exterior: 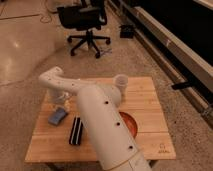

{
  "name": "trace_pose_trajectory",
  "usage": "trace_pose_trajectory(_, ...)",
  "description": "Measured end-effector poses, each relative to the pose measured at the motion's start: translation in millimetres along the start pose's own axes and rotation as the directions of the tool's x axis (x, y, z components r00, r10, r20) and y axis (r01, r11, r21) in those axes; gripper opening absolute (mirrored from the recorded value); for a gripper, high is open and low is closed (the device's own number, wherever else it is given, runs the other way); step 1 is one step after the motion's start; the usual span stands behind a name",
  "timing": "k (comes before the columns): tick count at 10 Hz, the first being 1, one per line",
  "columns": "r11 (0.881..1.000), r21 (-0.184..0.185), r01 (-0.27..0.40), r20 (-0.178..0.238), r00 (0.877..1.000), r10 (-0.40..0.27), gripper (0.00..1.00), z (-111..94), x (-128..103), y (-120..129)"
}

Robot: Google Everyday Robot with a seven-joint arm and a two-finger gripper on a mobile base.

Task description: Place the white sponge in the ceramic cup

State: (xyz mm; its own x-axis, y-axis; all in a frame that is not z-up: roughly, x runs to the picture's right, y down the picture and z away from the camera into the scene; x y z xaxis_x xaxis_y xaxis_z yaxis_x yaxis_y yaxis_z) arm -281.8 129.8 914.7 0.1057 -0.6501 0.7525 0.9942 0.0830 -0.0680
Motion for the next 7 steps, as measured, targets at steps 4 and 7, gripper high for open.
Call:
trace_pose_trajectory(4, 1.0, 0.026, -0.002, -0.019, 1.0, 0.002, 0.0, -23.1, 12.2, 5.9)
trace_pose_trajectory(7, 0.999, 0.053, -0.01, -0.066, 0.998, 0.014, 0.0, -81.6, 35.3, 22.6)
